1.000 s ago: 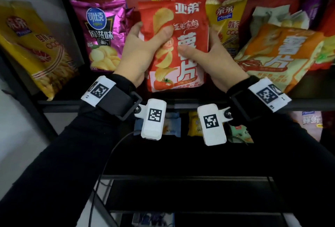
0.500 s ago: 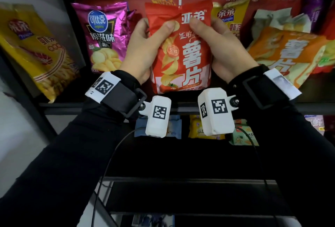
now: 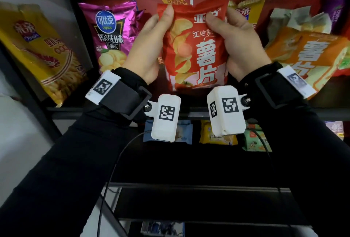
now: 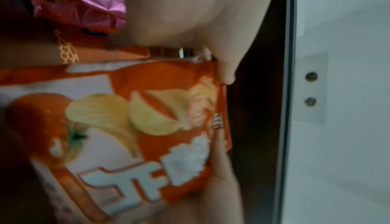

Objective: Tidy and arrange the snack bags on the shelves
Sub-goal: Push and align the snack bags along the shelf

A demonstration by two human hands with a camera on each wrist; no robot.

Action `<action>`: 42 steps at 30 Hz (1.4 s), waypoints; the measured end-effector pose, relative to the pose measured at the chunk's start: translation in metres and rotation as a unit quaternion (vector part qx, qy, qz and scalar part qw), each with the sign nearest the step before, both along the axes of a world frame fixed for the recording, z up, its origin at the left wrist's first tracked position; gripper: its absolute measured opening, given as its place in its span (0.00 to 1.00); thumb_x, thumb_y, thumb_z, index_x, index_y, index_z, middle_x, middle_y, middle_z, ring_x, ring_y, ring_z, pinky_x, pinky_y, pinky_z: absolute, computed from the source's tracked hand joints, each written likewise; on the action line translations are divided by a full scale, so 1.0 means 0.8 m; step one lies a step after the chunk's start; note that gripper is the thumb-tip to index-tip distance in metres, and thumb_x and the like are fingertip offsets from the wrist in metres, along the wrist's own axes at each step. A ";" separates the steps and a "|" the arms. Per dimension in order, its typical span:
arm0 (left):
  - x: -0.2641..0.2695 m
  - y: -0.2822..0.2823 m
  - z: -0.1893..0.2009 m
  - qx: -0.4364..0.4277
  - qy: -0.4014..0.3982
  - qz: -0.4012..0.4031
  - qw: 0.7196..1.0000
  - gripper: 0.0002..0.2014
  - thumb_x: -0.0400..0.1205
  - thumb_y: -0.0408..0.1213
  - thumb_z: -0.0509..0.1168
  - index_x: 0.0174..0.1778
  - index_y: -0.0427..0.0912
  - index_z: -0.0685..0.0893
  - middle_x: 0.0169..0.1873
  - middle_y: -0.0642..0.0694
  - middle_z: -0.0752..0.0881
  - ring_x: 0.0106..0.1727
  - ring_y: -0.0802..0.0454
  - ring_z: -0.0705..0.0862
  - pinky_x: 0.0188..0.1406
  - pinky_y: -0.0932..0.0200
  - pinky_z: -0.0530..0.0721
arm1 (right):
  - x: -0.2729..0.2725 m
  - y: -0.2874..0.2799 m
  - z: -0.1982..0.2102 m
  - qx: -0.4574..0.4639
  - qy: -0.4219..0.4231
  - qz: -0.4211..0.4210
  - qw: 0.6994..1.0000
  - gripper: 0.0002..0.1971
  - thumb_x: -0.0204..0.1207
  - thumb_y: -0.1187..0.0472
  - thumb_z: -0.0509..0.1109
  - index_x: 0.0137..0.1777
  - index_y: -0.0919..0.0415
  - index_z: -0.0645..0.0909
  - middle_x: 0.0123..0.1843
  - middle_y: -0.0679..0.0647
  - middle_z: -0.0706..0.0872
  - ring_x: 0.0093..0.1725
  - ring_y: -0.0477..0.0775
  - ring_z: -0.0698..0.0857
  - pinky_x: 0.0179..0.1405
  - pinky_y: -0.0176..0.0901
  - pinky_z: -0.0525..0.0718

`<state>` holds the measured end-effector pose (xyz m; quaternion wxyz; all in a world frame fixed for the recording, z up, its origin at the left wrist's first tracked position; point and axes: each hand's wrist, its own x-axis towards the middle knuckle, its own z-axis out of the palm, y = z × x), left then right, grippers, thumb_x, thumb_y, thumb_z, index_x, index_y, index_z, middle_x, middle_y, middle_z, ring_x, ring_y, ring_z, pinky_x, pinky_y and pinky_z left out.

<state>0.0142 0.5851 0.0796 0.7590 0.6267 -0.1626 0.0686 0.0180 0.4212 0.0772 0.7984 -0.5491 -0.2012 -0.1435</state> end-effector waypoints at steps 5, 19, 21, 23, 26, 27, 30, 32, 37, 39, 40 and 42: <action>-0.015 0.017 0.006 -0.069 0.239 -0.191 0.950 0.46 0.73 0.62 0.67 0.76 0.33 0.61 0.68 0.21 0.73 0.65 0.16 0.74 0.46 0.21 0.80 | -0.012 0.001 -0.003 -0.068 -0.157 -0.087 0.981 0.11 0.72 0.72 0.74 0.54 0.63 0.82 0.59 0.62 0.85 0.60 0.57 0.86 0.62 0.55 0.84; -0.009 0.020 -0.004 -0.125 0.149 -0.109 0.975 0.25 0.85 0.41 0.61 0.78 0.38 0.71 0.67 0.37 0.83 0.61 0.41 0.86 0.43 0.47 0.90 | -0.029 -0.013 -0.030 -0.055 0.004 0.074 0.996 0.19 0.77 0.69 0.63 0.67 0.54 0.75 0.59 0.51 0.85 0.60 0.50 0.85 0.58 0.46 0.84; -0.009 0.020 -0.015 -0.109 0.104 -0.114 0.982 0.30 0.85 0.32 0.60 0.83 0.41 0.58 0.72 0.38 0.78 0.63 0.43 0.85 0.47 0.45 0.90 | -0.031 -0.013 -0.028 0.004 0.096 0.115 0.989 0.16 0.83 0.55 0.57 0.69 0.52 0.74 0.54 0.49 0.89 0.60 0.56 0.86 0.53 0.55 0.86; -0.009 0.022 -0.028 -0.090 0.072 -0.123 0.986 0.40 0.83 0.23 0.60 0.85 0.50 0.44 0.75 0.39 0.73 0.64 0.44 0.84 0.53 0.44 0.88 | -0.031 -0.011 -0.027 0.005 0.152 0.127 0.980 0.15 0.85 0.48 0.56 0.65 0.52 0.77 0.54 0.51 0.91 0.56 0.57 0.88 0.44 0.53 0.90; -0.005 0.031 -0.035 -0.058 0.042 -0.166 0.983 0.46 0.79 0.24 0.63 0.84 0.51 0.41 0.73 0.42 0.75 0.66 0.45 0.82 0.55 0.46 0.87 | -0.027 -0.006 -0.027 0.010 0.212 0.101 0.972 0.19 0.82 0.56 0.65 0.71 0.59 0.76 0.63 0.58 0.87 0.58 0.56 0.88 0.40 0.50 0.91; -0.004 0.035 -0.033 -0.032 0.038 -0.173 0.984 0.44 0.78 0.27 0.64 0.85 0.50 0.46 0.71 0.43 0.77 0.66 0.46 0.83 0.55 0.45 0.86 | -0.026 -0.005 -0.027 0.009 0.220 0.084 0.972 0.19 0.80 0.58 0.68 0.70 0.60 0.76 0.61 0.59 0.88 0.55 0.56 0.89 0.40 0.51 0.91; -0.005 0.036 -0.025 0.110 0.032 -0.167 0.979 0.24 0.78 0.46 0.66 0.71 0.50 0.75 0.57 0.51 0.88 0.57 0.53 0.88 0.51 0.50 0.87 | -0.018 0.000 -0.030 0.012 0.173 0.009 0.985 0.20 0.74 0.66 0.74 0.66 0.63 0.78 0.51 0.59 0.90 0.46 0.55 0.91 0.42 0.51 0.91; -0.003 0.027 -0.026 0.154 0.043 -0.110 0.981 0.22 0.75 0.50 0.70 0.64 0.50 0.79 0.51 0.53 0.91 0.53 0.54 0.90 0.50 0.52 0.88 | -0.013 0.007 -0.032 -0.021 0.125 -0.042 0.991 0.26 0.72 0.68 0.76 0.70 0.62 0.75 0.56 0.59 0.89 0.51 0.56 0.90 0.49 0.52 0.90; 0.007 0.013 -0.035 0.065 0.007 -0.019 0.998 0.10 0.76 0.29 0.73 0.50 0.42 0.84 0.43 0.47 0.93 0.47 0.50 0.91 0.44 0.56 0.89 | -0.009 0.008 -0.026 -0.007 0.124 0.028 0.992 0.23 0.73 0.58 0.77 0.67 0.58 0.76 0.55 0.57 0.91 0.52 0.56 0.91 0.50 0.52 0.90; 0.008 0.015 -0.036 0.042 0.012 -0.040 0.998 0.15 0.76 0.28 0.73 0.57 0.39 0.83 0.48 0.44 0.92 0.50 0.47 0.91 0.48 0.53 0.89 | -0.011 0.006 -0.025 -0.038 0.131 0.027 0.990 0.14 0.73 0.56 0.77 0.57 0.57 0.81 0.47 0.54 0.93 0.48 0.53 0.92 0.42 0.47 0.90; 0.008 0.015 -0.035 0.043 0.021 -0.047 0.998 0.19 0.75 0.28 0.73 0.62 0.39 0.81 0.50 0.43 0.91 0.51 0.47 0.90 0.50 0.51 0.89 | -0.010 0.007 -0.025 -0.055 0.123 0.006 0.991 0.11 0.73 0.56 0.77 0.53 0.56 0.82 0.44 0.52 0.93 0.46 0.52 0.92 0.40 0.44 0.89; 0.007 0.014 -0.032 0.059 0.029 -0.052 0.996 0.25 0.73 0.30 0.74 0.66 0.40 0.78 0.49 0.46 0.91 0.50 0.49 0.90 0.50 0.50 0.89 | -0.009 0.010 -0.027 -0.080 0.096 -0.038 0.991 0.11 0.71 0.58 0.78 0.51 0.56 0.83 0.44 0.52 0.93 0.45 0.51 0.92 0.41 0.43 0.89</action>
